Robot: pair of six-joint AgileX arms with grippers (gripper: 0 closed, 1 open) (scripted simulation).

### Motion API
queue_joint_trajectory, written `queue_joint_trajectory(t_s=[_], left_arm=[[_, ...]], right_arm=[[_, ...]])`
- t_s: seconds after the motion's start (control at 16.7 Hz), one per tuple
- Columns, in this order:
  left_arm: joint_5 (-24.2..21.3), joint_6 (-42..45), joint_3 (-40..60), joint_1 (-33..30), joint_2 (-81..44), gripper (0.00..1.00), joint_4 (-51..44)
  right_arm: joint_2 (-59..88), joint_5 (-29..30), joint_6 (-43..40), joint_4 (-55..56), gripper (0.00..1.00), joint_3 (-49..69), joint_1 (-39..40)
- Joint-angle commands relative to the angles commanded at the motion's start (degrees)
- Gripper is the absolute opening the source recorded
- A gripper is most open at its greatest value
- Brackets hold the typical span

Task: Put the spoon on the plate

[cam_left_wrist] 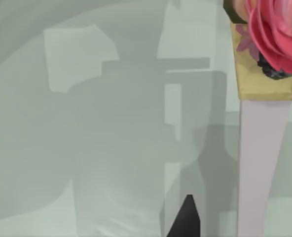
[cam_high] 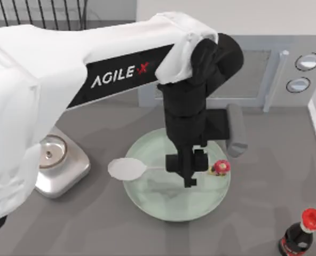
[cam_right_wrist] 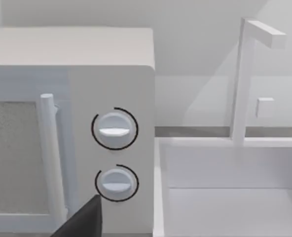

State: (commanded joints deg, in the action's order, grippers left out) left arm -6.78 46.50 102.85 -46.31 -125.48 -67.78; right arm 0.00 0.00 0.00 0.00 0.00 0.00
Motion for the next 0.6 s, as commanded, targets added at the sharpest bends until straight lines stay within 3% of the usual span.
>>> queue_joint_trajectory(t_s=[0.3, 0.6], left_arm=[[-0.6, 0.0, -0.8, 0.0, 0.3, 0.00, 1.8], [1.8, -0.3, -1.4, 0.4, -0.1, 0.00, 5.1]], right_arm=[[0.0, 0.0, 0.0, 0.0, 1.00, 0.0, 0.0], [0.0, 0.0, 0.0, 0.0, 1.00, 0.0, 0.0]])
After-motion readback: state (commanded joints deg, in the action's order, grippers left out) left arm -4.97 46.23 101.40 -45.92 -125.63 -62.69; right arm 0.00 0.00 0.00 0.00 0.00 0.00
